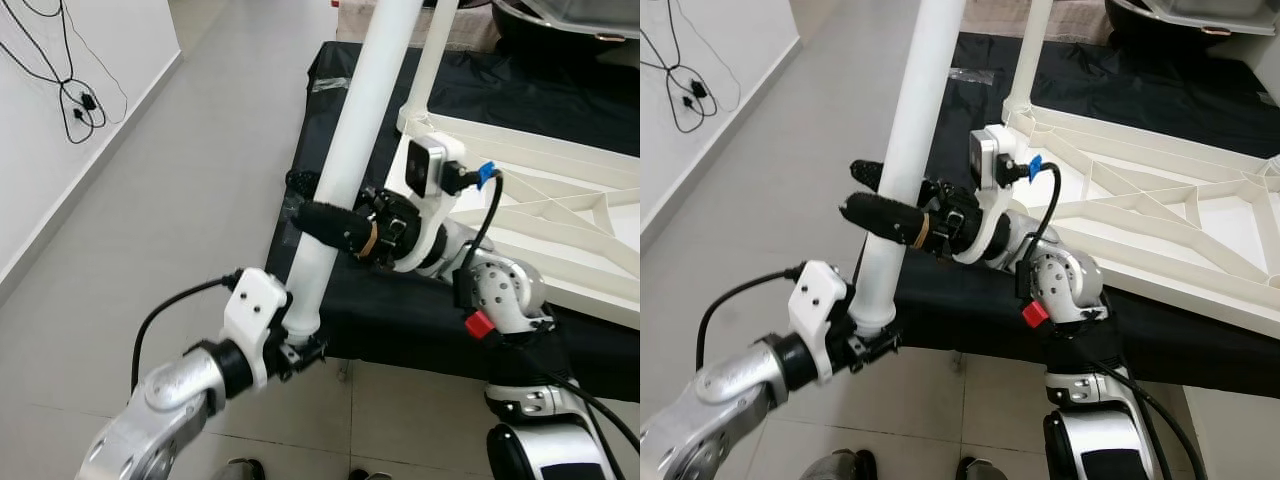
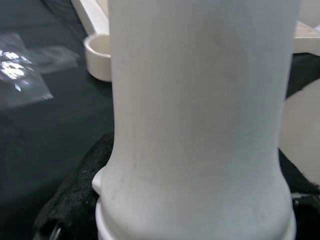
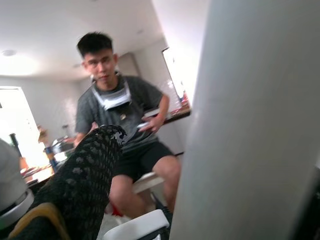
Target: Building children table
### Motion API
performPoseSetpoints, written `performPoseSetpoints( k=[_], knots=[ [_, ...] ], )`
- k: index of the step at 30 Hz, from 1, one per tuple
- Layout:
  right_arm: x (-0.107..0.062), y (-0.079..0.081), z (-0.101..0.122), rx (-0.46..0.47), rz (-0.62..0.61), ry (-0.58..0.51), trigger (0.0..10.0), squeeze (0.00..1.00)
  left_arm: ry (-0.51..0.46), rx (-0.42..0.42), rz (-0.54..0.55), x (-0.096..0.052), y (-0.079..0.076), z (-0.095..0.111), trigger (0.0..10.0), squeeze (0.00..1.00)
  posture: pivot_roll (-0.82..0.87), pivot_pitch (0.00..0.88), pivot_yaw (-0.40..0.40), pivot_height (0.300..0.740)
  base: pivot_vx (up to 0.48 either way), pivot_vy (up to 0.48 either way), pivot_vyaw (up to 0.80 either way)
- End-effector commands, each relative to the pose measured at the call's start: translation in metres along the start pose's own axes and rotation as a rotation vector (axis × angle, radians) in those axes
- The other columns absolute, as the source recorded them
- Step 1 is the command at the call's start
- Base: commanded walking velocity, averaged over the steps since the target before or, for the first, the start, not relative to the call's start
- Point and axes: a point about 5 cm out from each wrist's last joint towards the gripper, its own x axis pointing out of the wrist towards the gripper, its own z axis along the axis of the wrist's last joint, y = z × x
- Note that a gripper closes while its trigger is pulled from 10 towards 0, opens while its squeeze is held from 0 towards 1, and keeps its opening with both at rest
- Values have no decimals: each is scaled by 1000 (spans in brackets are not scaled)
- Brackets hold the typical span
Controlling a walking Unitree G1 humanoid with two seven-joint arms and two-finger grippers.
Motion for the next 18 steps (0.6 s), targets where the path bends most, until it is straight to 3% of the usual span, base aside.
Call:
performPoseSetpoints(
  k=[1, 10, 18],
  knots=[
    [4, 1, 1, -17, 48, 22, 10000, 0, 5, -36, -29, -2, -5, 0, 10000, 0, 125, 144, -17, 740, 0, 0, 0],
    [2, -2, -4, -2, 79, 74, 10000, 0, 51, -71, -64, -12, -10, -4, 10000, 0, 131, 155, -20, 740, 0, 0, 0],
    [2, 2, -12, 67, 144, 81, 10000, 0, 80, -77, -126, -16, -19, -5, 10000, 0, 128, 162, -19, 740, 0, 0, 0]
  ],
)
